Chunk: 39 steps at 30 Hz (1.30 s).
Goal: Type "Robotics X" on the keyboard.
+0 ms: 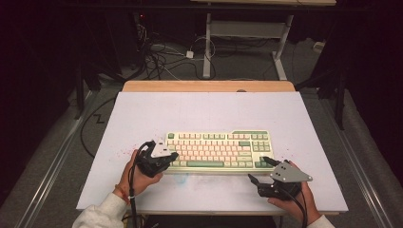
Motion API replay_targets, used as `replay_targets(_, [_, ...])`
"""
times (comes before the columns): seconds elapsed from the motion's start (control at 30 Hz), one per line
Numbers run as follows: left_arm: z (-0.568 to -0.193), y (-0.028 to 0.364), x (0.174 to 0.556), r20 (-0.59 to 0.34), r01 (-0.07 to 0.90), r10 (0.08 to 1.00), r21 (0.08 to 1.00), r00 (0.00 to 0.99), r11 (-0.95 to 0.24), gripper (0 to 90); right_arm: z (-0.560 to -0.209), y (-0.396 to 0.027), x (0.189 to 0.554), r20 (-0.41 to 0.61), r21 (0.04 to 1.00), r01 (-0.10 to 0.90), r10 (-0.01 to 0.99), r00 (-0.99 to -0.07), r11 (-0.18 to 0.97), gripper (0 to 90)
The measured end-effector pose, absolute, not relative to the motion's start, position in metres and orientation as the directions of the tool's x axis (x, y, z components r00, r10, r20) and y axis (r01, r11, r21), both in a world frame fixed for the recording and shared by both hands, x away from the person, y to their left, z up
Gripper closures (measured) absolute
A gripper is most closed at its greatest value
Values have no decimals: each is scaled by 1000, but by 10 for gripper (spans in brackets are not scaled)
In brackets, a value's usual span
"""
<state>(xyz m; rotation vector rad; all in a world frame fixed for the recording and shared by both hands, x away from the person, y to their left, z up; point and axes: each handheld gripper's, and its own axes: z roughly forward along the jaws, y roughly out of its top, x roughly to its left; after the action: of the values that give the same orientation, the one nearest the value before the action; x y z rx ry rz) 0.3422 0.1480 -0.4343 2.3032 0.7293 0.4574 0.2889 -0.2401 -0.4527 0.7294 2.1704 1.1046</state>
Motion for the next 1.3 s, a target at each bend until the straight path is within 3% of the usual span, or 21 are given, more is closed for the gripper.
replay_targets(0.73, [-431, 70, 391, 168, 339, 530, 603, 831, -722, 874, -456, -235, 288, -279, 820, 187, 663, -695, 541, 240])
replay_targets(1.3, [-441, 63, 408, 168, 358, 532, 572, 830, -738, 871, -458, -236, 289, -281, 811, 191, 654, -702, 553, 243])
